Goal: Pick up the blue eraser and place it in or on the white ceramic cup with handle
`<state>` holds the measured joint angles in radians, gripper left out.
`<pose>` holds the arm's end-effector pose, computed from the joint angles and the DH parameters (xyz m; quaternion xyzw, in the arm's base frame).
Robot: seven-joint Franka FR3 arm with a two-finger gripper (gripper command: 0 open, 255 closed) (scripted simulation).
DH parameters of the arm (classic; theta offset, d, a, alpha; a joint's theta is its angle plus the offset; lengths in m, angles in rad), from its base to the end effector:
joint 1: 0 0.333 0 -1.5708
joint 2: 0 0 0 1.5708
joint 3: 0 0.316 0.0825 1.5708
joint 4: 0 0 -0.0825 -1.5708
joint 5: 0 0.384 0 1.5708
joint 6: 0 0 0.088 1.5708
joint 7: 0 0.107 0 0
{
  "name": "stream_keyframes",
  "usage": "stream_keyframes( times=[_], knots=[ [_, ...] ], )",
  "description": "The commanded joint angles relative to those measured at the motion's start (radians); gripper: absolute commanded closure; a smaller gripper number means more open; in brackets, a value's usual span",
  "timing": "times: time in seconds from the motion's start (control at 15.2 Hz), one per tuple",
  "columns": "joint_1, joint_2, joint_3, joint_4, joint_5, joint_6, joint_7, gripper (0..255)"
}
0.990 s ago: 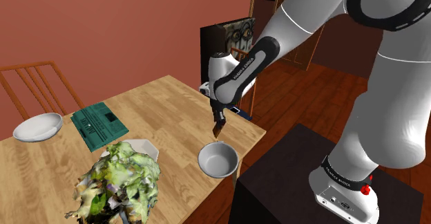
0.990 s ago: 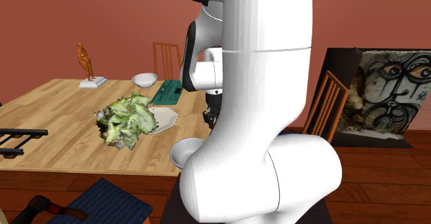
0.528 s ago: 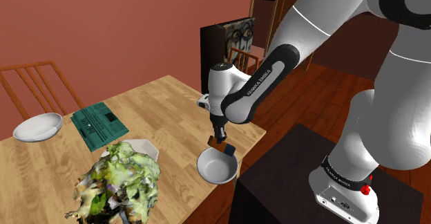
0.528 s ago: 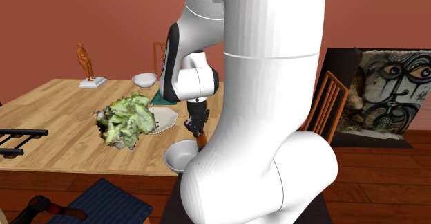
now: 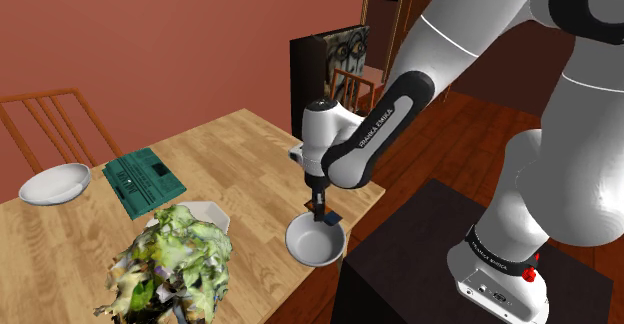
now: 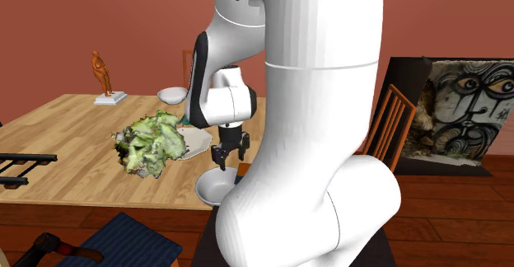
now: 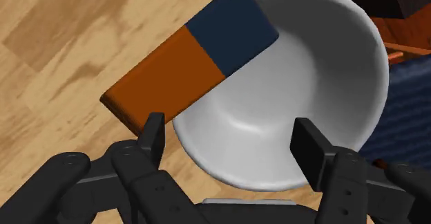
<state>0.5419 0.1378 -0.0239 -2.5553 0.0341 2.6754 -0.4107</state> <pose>0.3934 0.2227 0.2159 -0.9008 -0.4342 0.0091 0.0054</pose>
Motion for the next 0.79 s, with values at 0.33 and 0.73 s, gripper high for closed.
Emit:
stream_keyframes(
  times=[0.33,0.73],
  knots=[
    [-0.005,0.089,-0.085,0.023,0.161,0.049,0.52,0],
    [-0.016,0.158,-0.064,0.032,0.197,0.109,0.494,0]
  ],
)
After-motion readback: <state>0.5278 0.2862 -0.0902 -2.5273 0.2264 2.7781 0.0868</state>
